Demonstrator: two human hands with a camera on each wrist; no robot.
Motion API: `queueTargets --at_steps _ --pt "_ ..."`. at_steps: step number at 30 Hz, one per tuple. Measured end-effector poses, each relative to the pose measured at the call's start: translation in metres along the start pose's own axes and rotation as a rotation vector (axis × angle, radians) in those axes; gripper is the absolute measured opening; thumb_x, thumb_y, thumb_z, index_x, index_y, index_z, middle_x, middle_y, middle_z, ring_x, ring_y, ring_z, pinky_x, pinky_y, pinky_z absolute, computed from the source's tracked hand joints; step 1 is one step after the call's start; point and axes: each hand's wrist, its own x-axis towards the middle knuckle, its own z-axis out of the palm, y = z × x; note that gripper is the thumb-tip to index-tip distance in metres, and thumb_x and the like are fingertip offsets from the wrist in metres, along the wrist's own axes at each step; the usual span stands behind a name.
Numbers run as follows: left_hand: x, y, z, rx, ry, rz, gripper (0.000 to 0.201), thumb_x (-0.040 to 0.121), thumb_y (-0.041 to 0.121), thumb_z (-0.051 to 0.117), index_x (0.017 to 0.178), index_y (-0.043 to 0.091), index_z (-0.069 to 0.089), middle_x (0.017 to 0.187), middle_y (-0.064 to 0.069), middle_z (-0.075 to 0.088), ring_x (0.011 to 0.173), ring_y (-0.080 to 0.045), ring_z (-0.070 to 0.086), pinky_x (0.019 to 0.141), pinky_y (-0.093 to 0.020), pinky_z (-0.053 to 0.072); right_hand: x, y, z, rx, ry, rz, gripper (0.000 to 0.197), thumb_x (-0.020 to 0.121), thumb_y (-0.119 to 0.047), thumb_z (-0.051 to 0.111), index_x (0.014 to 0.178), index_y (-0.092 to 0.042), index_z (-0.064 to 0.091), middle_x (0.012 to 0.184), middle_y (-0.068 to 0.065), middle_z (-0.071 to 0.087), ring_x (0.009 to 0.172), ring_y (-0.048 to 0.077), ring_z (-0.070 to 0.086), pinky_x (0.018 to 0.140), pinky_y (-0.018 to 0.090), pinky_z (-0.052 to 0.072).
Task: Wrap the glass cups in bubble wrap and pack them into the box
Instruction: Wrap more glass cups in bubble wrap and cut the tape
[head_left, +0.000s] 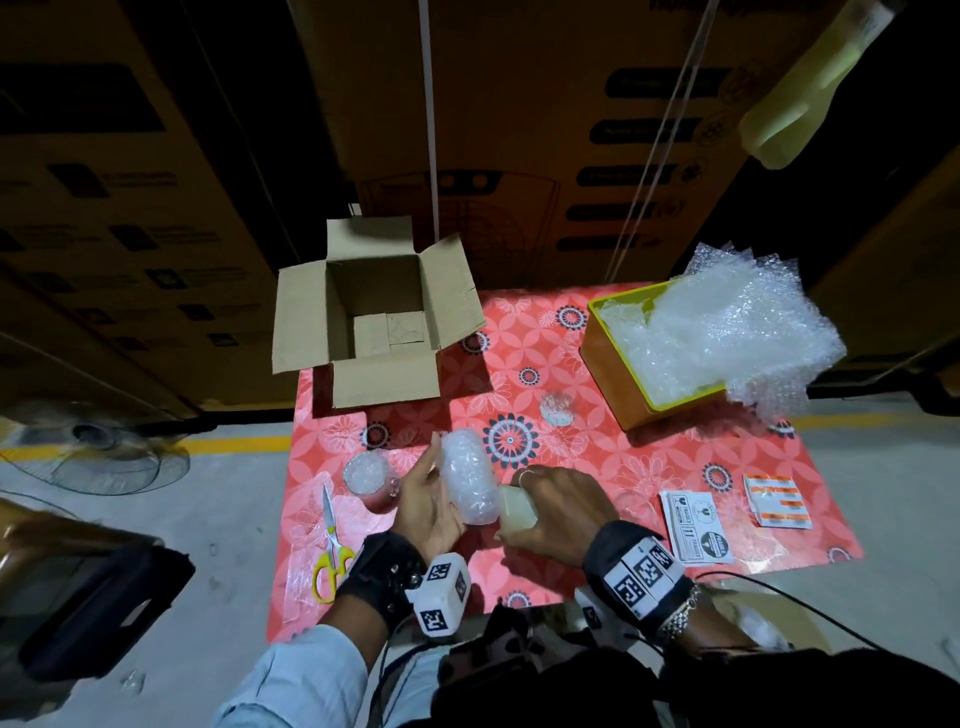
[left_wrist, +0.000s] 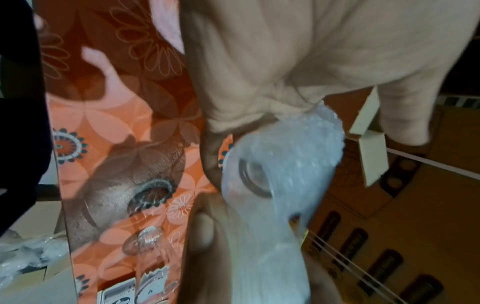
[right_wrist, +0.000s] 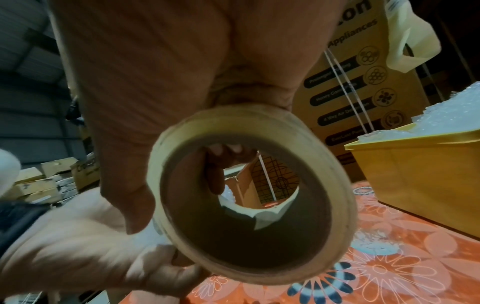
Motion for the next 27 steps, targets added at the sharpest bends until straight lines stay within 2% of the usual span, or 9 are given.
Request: queueTargets --at_steps 2,4,8,13,15,17,21,24,27 --pt "0.003 -0.005 0.011 0.177 0.086 0.063 0.069 0.084 0.046 0.08 0.136 0.006 0.059 0.098 -0.016 0.068 0.087 -0.031 0.069 0.076 -0.043 0.061 0.0 -0.003 -0.002 -0.019 -0.014 -0.01 0.065 0.075 -0.074 0.06 0.109 -0.018 0.065 0.102 -0.001 0.067 0.085 0.021 0.061 0.068 0.029 0.036" --pt "0.003 -0.008 0.017 0.351 0.19 0.124 0.059 0.079 0.038 0.087 0.126 0.011 0.063 0.094 -0.016 0.071 0.083 -0.035 0.071 0.073 -0.047 0.062 -0.001 -0.005 -0.005 -0.021 -0.016 -0.021 0.061 0.076 -0.07 0.064 0.108 -0.018 0.065 0.102 -0.001 0.067 0.085 0.021 0.061 0.067 0.029 0.038" --pt "0.001 -0.009 0.013 0.47 0.228 0.211 0.064 0.073 0.037 0.09 0.12 0.001 0.066 0.09 -0.022 0.068 0.078 -0.037 0.066 0.064 -0.043 0.062 -0.006 -0.003 -0.014 -0.016 -0.023 -0.031 0.052 0.075 -0.059 0.071 0.106 -0.018 0.063 0.102 0.0 0.066 0.086 0.023 0.061 0.067 0.031 0.039" --pt "0.001 -0.01 0.002 0.413 0.156 0.158 0.065 0.073 0.042 0.091 0.116 -0.002 0.069 0.09 -0.025 0.068 0.081 -0.039 0.067 0.084 -0.06 0.059 -0.006 -0.007 -0.025 -0.097 -0.016 -0.094 0.05 0.074 -0.057 0.068 0.1 -0.015 0.065 0.096 0.002 0.067 0.081 0.025 0.061 0.066 0.032 0.042" --pt "-0.002 -0.008 0.0 0.402 0.104 0.1 0.073 0.069 0.045 0.094 0.116 -0.004 0.066 0.087 -0.026 0.065 0.071 -0.034 0.065 0.069 -0.044 0.059 -0.002 -0.006 -0.025 -0.098 -0.019 -0.099 0.052 0.074 -0.059 0.067 0.101 -0.014 0.065 0.098 0.003 0.068 0.084 0.026 0.063 0.069 0.033 0.046" --pt "-0.006 -0.005 0.002 0.394 0.016 0.038 0.07 0.071 0.04 0.089 0.117 -0.002 0.059 0.077 -0.02 0.062 0.057 -0.025 0.06 0.049 -0.029 0.051 0.004 -0.002 -0.024 -0.092 -0.018 -0.079 0.054 0.075 -0.059 0.067 0.106 -0.014 0.066 0.103 0.004 0.068 0.089 0.027 0.064 0.073 0.034 0.047" --pt "-0.012 -0.001 0.002 0.399 -0.126 -0.044 0.08 0.064 0.037 0.096 0.119 0.0 0.052 0.073 -0.012 0.058 0.048 -0.016 0.054 0.036 -0.021 0.039 0.013 0.004 -0.016 -0.067 -0.03 -0.047 0.057 0.076 -0.06 0.068 0.113 -0.018 0.066 0.108 0.002 0.069 0.094 0.026 0.064 0.076 0.032 0.049" --pt "-0.01 0.001 -0.006 0.36 -0.133 -0.122 0.081 0.063 0.04 0.097 0.118 -0.004 0.056 0.074 -0.013 0.063 0.047 -0.017 0.058 0.036 -0.024 0.046 0.016 0.01 -0.011 -0.008 -0.064 -0.11 0.058 0.073 -0.056 0.074 0.118 -0.02 0.065 0.111 0.001 0.069 0.098 0.025 0.063 0.088 0.036 0.049" --pt "-0.011 0.005 -0.017 0.344 -0.076 -0.185 0.078 0.06 0.04 0.1 0.115 -0.008 0.07 0.091 -0.023 0.073 0.065 -0.028 0.073 0.055 -0.037 0.062 0.014 0.02 -0.01 0.05 -0.116 -0.162 0.06 0.072 -0.043 0.078 0.124 -0.019 0.062 0.119 0.001 0.066 0.104 0.024 0.06 0.092 0.039 0.048"
